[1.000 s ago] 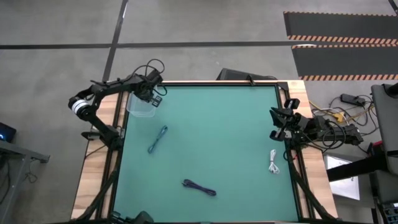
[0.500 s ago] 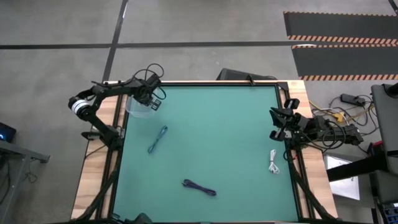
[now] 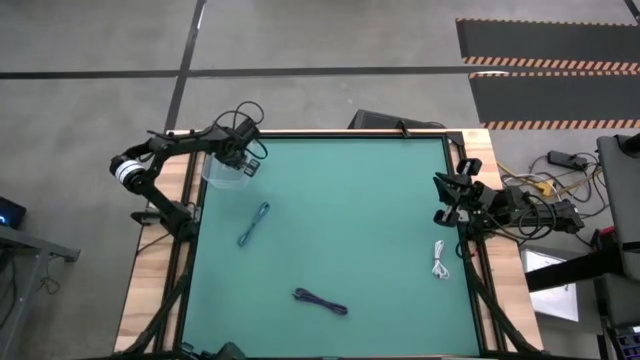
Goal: Pick and place USB-C Cables
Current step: Put the light blue charger cable into the transparent bin
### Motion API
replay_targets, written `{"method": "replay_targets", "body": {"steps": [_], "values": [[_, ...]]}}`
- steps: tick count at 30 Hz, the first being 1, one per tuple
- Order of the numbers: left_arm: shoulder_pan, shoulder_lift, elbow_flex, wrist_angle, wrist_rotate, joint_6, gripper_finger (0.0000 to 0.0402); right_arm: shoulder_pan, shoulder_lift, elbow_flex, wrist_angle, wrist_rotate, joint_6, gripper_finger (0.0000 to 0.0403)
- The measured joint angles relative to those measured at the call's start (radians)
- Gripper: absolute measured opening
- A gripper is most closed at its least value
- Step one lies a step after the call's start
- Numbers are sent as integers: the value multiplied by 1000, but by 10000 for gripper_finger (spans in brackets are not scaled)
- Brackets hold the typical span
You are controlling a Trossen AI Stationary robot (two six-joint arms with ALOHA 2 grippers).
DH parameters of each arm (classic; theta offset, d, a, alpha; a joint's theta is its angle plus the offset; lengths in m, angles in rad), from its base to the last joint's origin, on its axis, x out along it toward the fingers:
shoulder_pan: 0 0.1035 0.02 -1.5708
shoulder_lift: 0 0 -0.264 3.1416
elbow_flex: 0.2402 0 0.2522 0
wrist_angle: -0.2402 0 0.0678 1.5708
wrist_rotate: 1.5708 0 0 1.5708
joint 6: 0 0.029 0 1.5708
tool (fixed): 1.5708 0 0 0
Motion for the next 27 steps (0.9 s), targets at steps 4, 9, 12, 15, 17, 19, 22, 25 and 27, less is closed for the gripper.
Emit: {"method": "replay_targets", "body": {"steps": [4,9,12,15,17,19,22,25,27], "values": [[0,0,0,0,0,0,51,0,0,0,0,0,0,43],[0,0,0,0,0,-1,66,0,0,0,0,0,0,43],[0,0,0,0,0,-1,68,0,0,0,0,0,0,43],[0,0,0,0,0,-1,68,0,0,0,0,0,0,43],[0,0,0,0,0,-1,68,0,0,0,0,0,0,43],[0,0,0,0,0,-2,68,0,0,0,0,0,0,43],[0,0,5,-2,0,-2,68,0,0,0,0,0,0,43],[0,0,12,-1,1,-2,69,0,0,0,0,0,0,43],[0,0,14,-1,1,-2,69,0,0,0,0,0,0,43]]}}
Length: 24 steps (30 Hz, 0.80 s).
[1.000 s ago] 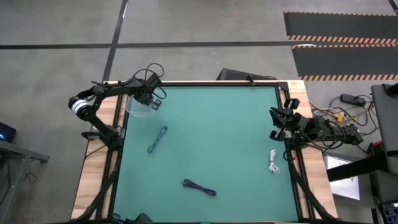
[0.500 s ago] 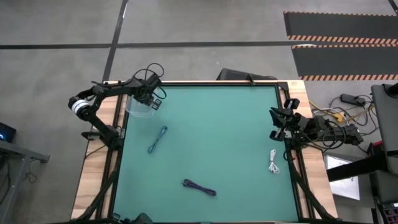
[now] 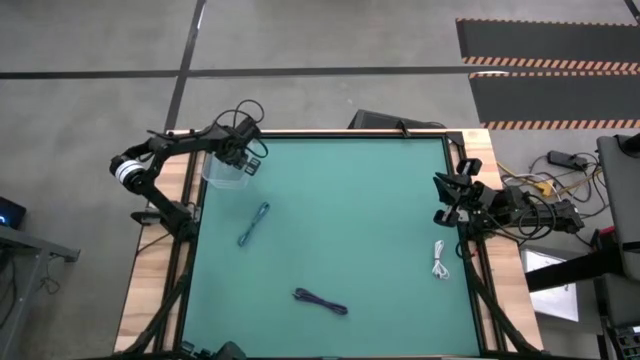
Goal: Pick and place USB-C Cables
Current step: Put the light blue charger cable into the transparent bin, then put the white charger cable into the transparent bin
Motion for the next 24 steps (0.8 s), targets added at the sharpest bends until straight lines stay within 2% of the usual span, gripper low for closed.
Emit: {"method": "replay_targets", "body": {"steps": [13,24], "values": [[0,-10,14,-10,0,3,69,0,0,0,0,0,0,43],[-9,-178,61,-60,0,4,69,0,0,0,0,0,0,43]]}}
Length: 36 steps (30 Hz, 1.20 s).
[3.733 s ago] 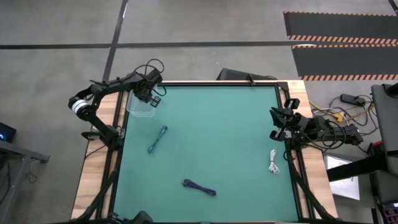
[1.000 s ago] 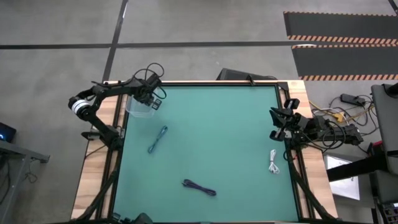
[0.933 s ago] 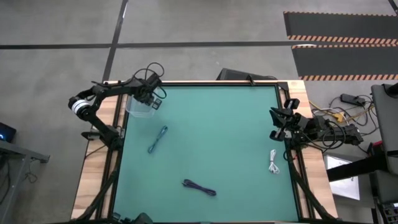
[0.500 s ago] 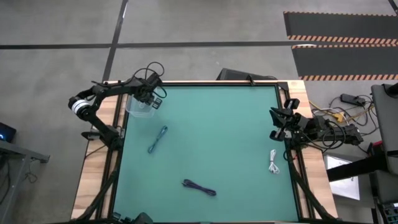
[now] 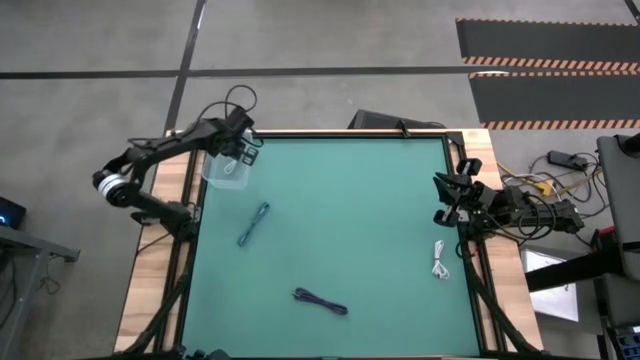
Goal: Pick and place USB-C Cables
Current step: Put the white charger cable into the transparent bin
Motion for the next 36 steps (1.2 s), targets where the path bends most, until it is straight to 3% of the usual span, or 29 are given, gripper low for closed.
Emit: {"method": "replay_targets", "body": {"steps": [8,18,29,36], "values": [[-114,-175,22,0,7,-1,69,0,0,0,0,0,0,43],[-420,-316,22,42,11,0,68,0,0,0,0,0,10,43],[-763,-306,14,191,12,30,68,0,0,0,0,-1,61,43],[-894,-265,11,228,13,28,67,0,10,0,1,-64,190,43]]}}
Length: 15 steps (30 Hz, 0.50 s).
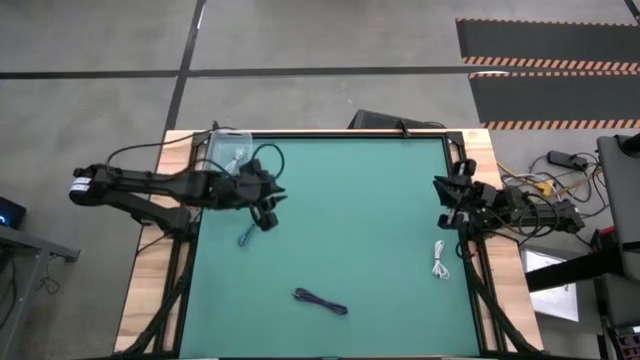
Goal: Pick and place USB-C Cables
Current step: Put the white charger cable into the transparent bin
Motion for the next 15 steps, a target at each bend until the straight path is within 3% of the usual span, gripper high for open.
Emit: {"method": "replay_targets", "body": {"steps": [9,15], "values": [[-35,62,3,50,-3,2,67,0,73,4,-13,-25,198,43],[-35,78,3,61,-8,34,67,0,193,96,-117,-25,289,43]]}}
